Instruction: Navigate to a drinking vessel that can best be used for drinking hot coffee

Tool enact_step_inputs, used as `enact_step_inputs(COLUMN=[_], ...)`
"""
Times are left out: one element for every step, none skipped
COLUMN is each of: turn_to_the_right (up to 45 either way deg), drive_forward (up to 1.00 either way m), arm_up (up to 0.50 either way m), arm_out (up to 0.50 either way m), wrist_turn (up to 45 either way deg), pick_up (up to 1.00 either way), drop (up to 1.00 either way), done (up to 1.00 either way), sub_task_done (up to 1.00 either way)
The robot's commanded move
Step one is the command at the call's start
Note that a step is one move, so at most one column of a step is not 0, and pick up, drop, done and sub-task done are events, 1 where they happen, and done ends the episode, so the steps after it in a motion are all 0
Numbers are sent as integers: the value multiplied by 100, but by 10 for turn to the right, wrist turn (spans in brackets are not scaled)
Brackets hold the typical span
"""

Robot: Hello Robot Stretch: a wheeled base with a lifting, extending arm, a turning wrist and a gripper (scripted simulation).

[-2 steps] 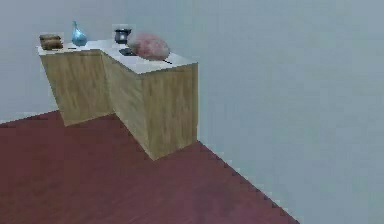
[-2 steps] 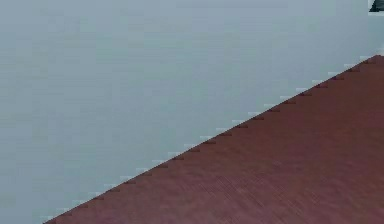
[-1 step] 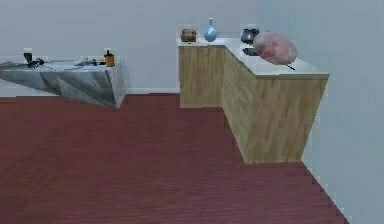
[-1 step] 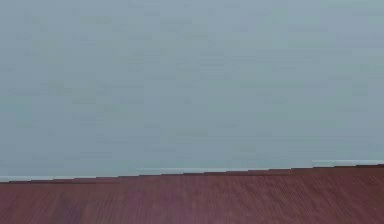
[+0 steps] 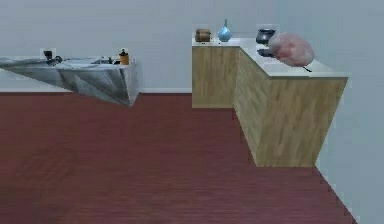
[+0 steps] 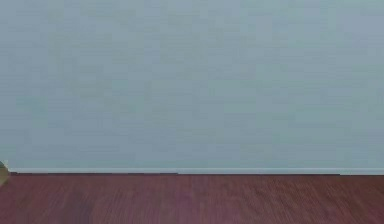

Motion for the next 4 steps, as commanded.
enact_step_inputs(turn_to_the_right=[0,-120,0,0], drive_forward=[50,0,100,70], arm_up=[0,0,0,0], arm_out=[0,0,0,0], wrist_turn=[0,0,0,0], pick_up=[0,0,0,0], drop=[0,0,0,0], done=[0,0,0,0], sub_task_done=[0,0,0,0])
